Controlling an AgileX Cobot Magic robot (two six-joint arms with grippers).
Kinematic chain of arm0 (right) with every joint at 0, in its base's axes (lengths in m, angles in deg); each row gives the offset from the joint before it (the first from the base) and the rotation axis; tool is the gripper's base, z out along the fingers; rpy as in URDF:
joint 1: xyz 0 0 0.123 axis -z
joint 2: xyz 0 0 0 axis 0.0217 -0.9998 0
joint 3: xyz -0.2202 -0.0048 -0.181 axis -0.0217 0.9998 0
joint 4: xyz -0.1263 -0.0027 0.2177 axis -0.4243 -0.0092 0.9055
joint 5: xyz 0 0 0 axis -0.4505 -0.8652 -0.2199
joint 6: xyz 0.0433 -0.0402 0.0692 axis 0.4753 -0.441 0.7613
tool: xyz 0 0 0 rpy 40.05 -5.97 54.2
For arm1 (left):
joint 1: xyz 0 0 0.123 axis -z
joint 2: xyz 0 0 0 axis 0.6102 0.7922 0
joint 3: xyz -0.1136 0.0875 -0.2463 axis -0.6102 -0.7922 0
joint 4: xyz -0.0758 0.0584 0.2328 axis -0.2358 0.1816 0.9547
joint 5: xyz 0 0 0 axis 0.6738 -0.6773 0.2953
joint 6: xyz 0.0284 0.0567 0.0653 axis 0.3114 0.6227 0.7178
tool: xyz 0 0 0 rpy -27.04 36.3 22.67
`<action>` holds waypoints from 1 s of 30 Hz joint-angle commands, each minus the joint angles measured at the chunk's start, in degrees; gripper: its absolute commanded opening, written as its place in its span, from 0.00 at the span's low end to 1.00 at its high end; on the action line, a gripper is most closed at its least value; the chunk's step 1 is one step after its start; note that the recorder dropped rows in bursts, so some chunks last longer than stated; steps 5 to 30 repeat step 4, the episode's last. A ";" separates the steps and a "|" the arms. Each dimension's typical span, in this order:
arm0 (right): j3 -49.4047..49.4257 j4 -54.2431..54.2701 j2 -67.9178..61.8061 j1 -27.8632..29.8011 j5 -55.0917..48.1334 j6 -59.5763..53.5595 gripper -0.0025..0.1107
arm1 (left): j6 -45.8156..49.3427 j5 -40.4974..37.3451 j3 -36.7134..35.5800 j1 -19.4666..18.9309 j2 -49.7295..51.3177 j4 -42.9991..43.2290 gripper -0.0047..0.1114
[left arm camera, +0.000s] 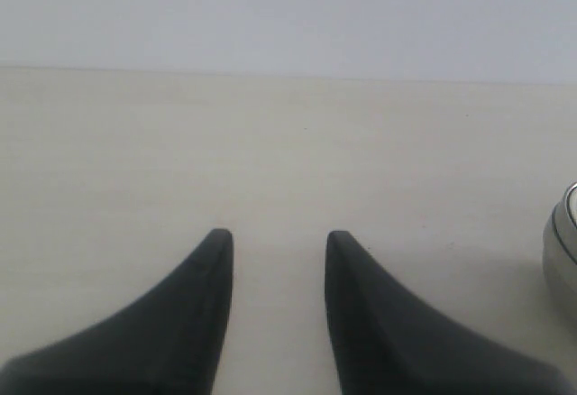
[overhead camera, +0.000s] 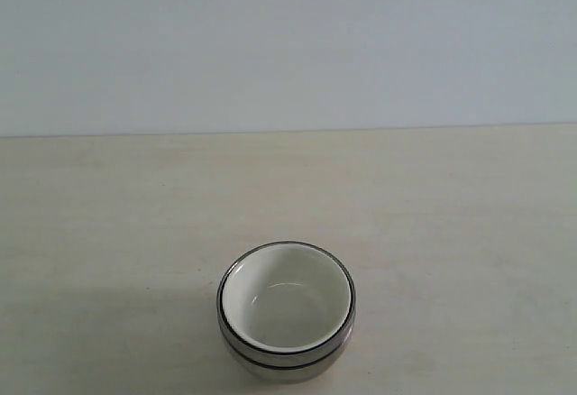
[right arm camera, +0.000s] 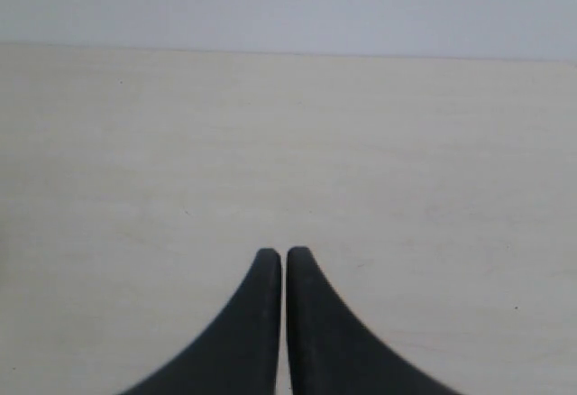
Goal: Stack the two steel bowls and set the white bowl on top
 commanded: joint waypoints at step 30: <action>-0.04 -0.10 0.29 0.14 -0.04 -0.13 0.02 | 0.16 0.38 -0.23 -0.16 -0.19 -0.07 0.32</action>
